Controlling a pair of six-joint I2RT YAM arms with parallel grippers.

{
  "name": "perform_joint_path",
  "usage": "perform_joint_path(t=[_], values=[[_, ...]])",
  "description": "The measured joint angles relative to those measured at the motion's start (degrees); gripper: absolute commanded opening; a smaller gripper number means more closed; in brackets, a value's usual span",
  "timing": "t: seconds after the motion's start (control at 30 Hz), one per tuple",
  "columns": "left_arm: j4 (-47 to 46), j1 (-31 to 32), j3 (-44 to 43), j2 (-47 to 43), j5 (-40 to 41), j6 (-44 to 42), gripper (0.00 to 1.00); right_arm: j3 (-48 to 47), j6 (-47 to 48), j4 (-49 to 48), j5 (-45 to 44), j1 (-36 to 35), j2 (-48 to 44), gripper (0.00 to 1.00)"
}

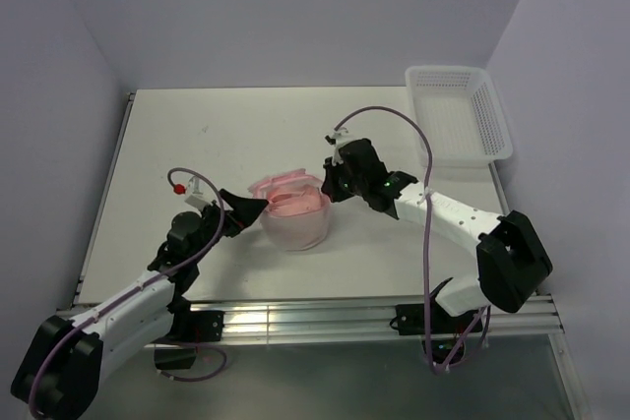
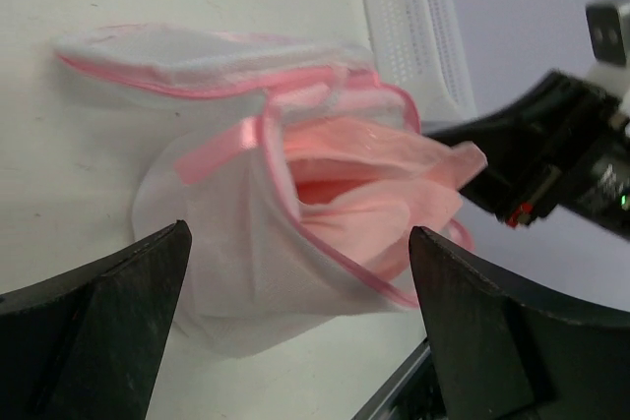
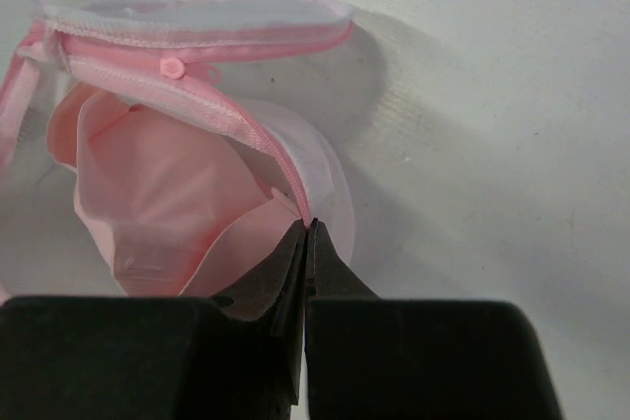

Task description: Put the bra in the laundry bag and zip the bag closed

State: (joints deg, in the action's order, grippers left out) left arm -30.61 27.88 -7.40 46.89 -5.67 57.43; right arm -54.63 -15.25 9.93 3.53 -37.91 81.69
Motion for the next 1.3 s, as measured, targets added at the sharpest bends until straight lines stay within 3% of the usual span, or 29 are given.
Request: perform_joint_path(t=[0.27, 0.93, 1.03, 1.17, 1.23, 1.27, 1.3], values=[[-3.3, -9.9, -0.5, 9.2, -0.6, 10.1, 0.99, 8.6, 0.2, -6.6, 3.5, 0.1, -4.0, 0.0], [-16.6, -14.1, -14.6, 41.0, -10.1, 25.9, 0.98, 13.6, 1.8, -15.2, 7.4, -0.2, -9.9, 0.0], [-19.9, -14.2, -16.5, 45.5, -11.1, 26.9, 0.82, 13.6, 2.1, -15.6, 7.6, -0.6, -9.9, 0.0], [-25.0, -14.4, -17.7, 49.6, -11.4, 28.0, 0.48, 13.6, 2.6, -16.0, 7.7, -1.3, -9.9, 0.0], [-28.1, -14.5, -17.7, 51.2, -11.5, 28.3, 0.36, 13.6, 2.7, -16.0, 7.7, -1.3, -9.9, 0.0], [-29.5, -14.5, -17.7, 51.8, -11.5, 28.6, 0.18, 13.6, 2.8, -16.1, 7.8, -1.3, -9.9, 0.0], [-31.0, -14.5, -17.7, 52.4, -11.5, 29.2, 0.12, 13.6, 2.7, -16.2, 7.8, -1.3, -9.9, 0.0]])
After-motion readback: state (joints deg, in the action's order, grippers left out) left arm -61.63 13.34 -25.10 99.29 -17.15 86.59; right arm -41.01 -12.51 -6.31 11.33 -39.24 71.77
